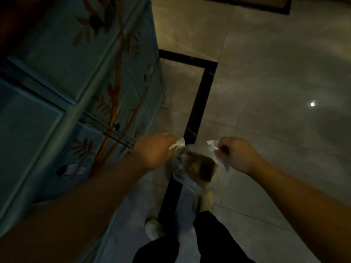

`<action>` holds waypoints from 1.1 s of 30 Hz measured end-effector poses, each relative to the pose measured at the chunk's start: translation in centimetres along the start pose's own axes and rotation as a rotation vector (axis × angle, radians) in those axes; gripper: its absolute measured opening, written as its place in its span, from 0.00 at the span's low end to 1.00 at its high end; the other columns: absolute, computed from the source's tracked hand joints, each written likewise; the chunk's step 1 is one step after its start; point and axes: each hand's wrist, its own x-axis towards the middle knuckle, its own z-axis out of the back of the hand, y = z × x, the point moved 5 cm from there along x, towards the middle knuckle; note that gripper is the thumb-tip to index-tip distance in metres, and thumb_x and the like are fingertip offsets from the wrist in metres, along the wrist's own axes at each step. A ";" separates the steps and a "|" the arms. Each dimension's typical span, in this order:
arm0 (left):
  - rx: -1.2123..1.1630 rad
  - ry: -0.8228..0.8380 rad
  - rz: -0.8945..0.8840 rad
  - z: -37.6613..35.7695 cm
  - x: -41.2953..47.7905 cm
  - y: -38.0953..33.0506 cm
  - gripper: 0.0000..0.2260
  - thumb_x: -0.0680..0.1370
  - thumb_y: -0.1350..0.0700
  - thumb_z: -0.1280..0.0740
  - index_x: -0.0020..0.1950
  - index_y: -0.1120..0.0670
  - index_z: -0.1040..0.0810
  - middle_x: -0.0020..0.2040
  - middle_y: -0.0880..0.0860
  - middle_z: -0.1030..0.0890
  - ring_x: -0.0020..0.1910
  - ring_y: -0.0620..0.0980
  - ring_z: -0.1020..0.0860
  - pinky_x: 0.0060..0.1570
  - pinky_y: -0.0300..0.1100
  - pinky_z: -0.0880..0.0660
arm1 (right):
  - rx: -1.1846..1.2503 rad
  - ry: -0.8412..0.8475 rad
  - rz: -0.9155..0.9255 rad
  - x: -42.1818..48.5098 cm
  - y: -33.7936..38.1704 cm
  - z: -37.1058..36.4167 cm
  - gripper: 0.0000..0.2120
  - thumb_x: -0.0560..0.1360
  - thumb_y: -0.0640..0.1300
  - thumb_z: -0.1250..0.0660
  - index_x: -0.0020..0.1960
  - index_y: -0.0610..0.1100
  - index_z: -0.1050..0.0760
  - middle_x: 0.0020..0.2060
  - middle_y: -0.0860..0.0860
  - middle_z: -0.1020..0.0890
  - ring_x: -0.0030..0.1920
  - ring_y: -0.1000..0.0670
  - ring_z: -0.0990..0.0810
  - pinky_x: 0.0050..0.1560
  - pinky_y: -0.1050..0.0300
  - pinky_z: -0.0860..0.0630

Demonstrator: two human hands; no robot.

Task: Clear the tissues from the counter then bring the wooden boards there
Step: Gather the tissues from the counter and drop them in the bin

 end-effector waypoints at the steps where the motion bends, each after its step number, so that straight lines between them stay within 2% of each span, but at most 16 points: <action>1: -0.010 0.006 -0.027 -1.5 0.1 0.1 0.10 0.76 0.50 0.36 0.43 0.57 0.22 0.42 0.58 0.19 0.40 0.60 0.20 0.33 0.47 0.28 | 0.014 -0.002 -0.038 0.2 -1.2 -1.3 0.08 0.77 0.47 0.33 0.40 0.52 0.30 0.35 0.52 0.25 0.34 0.54 0.28 0.32 0.62 0.37; 4: 0.027 -0.008 -0.135 -7.8 1.4 0.8 0.11 0.72 0.52 0.36 0.35 0.57 0.22 0.31 0.56 0.21 0.28 0.56 0.21 0.25 0.43 0.31 | 0.086 -0.011 -0.182 2.3 -6.0 -7.3 0.05 0.76 0.45 0.33 0.42 0.48 0.26 0.39 0.47 0.20 0.38 0.48 0.22 0.32 0.60 0.35; 6: 0.018 -0.046 -0.199 -12.1 2.3 1.2 0.08 0.69 0.55 0.33 0.32 0.58 0.22 0.28 0.56 0.22 0.24 0.54 0.23 0.29 0.41 0.35 | 0.117 -0.001 -0.256 4.1 -8.7 -11.4 0.04 0.76 0.45 0.33 0.45 0.44 0.24 0.41 0.44 0.19 0.41 0.45 0.21 0.35 0.58 0.32; 8: -0.004 0.014 -0.221 -16.7 3.2 1.3 0.06 0.65 0.56 0.30 0.32 0.57 0.21 0.27 0.55 0.22 0.23 0.53 0.24 0.32 0.43 0.35 | 0.144 -0.004 -0.323 5.8 -11.2 -15.3 0.07 0.75 0.46 0.32 0.45 0.41 0.23 0.40 0.44 0.19 0.38 0.47 0.22 0.36 0.58 0.31; 10: -0.051 0.105 -0.201 -22.3 3.9 1.9 0.05 0.65 0.55 0.30 0.34 0.57 0.20 0.28 0.57 0.20 0.23 0.55 0.23 0.24 0.41 0.32 | 0.175 0.017 -0.374 7.5 -13.7 -19.1 0.07 0.75 0.46 0.32 0.42 0.43 0.24 0.33 0.50 0.22 0.30 0.54 0.25 0.29 0.62 0.33; 11: -0.084 0.139 -0.183 -24.7 4.2 2.3 0.05 0.66 0.56 0.30 0.36 0.58 0.20 0.30 0.58 0.19 0.25 0.57 0.22 0.23 0.41 0.29 | 0.189 0.036 -0.387 8.2 -14.6 -20.6 0.06 0.75 0.46 0.32 0.40 0.45 0.24 0.30 0.53 0.24 0.27 0.58 0.26 0.27 0.66 0.35; 12: -0.122 0.181 -0.148 -27.8 4.6 2.6 0.06 0.69 0.56 0.31 0.39 0.59 0.19 0.34 0.59 0.18 0.28 0.60 0.20 0.27 0.45 0.26 | 0.197 0.053 -0.395 9.1 -16.2 -22.6 0.06 0.75 0.45 0.32 0.40 0.45 0.25 0.29 0.54 0.24 0.27 0.59 0.26 0.26 0.67 0.36; 13: -0.155 0.226 -0.112 -29.6 4.9 2.7 0.06 0.72 0.57 0.32 0.44 0.59 0.19 0.39 0.61 0.17 0.35 0.61 0.19 0.34 0.48 0.23 | 0.197 0.066 -0.385 9.7 -16.7 -23.6 0.06 0.75 0.44 0.32 0.41 0.44 0.24 0.29 0.53 0.24 0.28 0.56 0.24 0.27 0.67 0.35; 15: -0.159 0.322 -0.042 -33.4 5.6 2.7 0.10 0.77 0.55 0.36 0.55 0.58 0.21 0.52 0.59 0.18 0.49 0.59 0.20 0.50 0.49 0.26 | 0.208 0.084 -0.386 10.7 -18.3 -25.7 0.05 0.76 0.43 0.33 0.44 0.41 0.23 0.34 0.49 0.20 0.33 0.50 0.19 0.32 0.62 0.29; 16: -0.150 0.358 -0.031 -35.2 5.9 2.6 0.11 0.78 0.54 0.37 0.57 0.57 0.22 0.55 0.58 0.20 0.52 0.58 0.21 0.53 0.48 0.26 | 0.220 0.087 -0.394 11.2 -19.1 -26.7 0.05 0.76 0.42 0.33 0.45 0.41 0.23 0.36 0.47 0.19 0.33 0.50 0.19 0.33 0.61 0.28; 19: -0.100 0.427 -0.038 -39.7 6.6 2.0 0.12 0.78 0.52 0.38 0.56 0.56 0.23 0.54 0.58 0.20 0.52 0.57 0.22 0.53 0.50 0.26 | 0.217 0.066 -0.415 12.3 -21.6 -28.9 0.04 0.76 0.41 0.33 0.48 0.40 0.23 0.39 0.46 0.20 0.31 0.57 0.24 0.31 0.65 0.33; 22: -0.089 0.463 -0.038 -42.7 6.7 1.5 0.11 0.78 0.50 0.39 0.52 0.55 0.23 0.51 0.57 0.20 0.49 0.57 0.21 0.49 0.51 0.25 | 0.218 0.129 -0.448 12.6 -23.2 -30.8 0.12 0.75 0.43 0.32 0.56 0.39 0.24 0.45 0.45 0.21 0.47 0.46 0.20 0.42 0.60 0.31; 24: -0.065 0.465 -0.042 -43.9 7.0 1.2 0.11 0.78 0.49 0.38 0.53 0.54 0.23 0.50 0.56 0.20 0.48 0.57 0.21 0.49 0.52 0.24 | 0.202 0.153 -0.445 12.5 -24.1 -31.7 0.16 0.73 0.46 0.29 0.58 0.39 0.24 0.50 0.43 0.20 0.52 0.43 0.20 0.46 0.59 0.32; 30: -0.036 0.405 -0.117 -44.4 7.3 0.2 0.15 0.75 0.49 0.35 0.60 0.54 0.25 0.56 0.57 0.23 0.55 0.57 0.25 0.52 0.49 0.27 | 0.194 0.160 -0.390 11.9 -24.2 -30.8 0.18 0.71 0.45 0.29 0.59 0.42 0.25 0.57 0.42 0.22 0.56 0.42 0.23 0.47 0.60 0.34; 33: -0.051 0.378 -0.112 -43.5 7.1 0.0 0.20 0.73 0.47 0.33 0.62 0.54 0.27 0.59 0.56 0.24 0.58 0.56 0.26 0.54 0.50 0.27 | 0.215 0.175 -0.328 11.3 -23.3 -29.5 0.21 0.72 0.45 0.28 0.63 0.44 0.27 0.61 0.43 0.23 0.58 0.43 0.22 0.52 0.58 0.30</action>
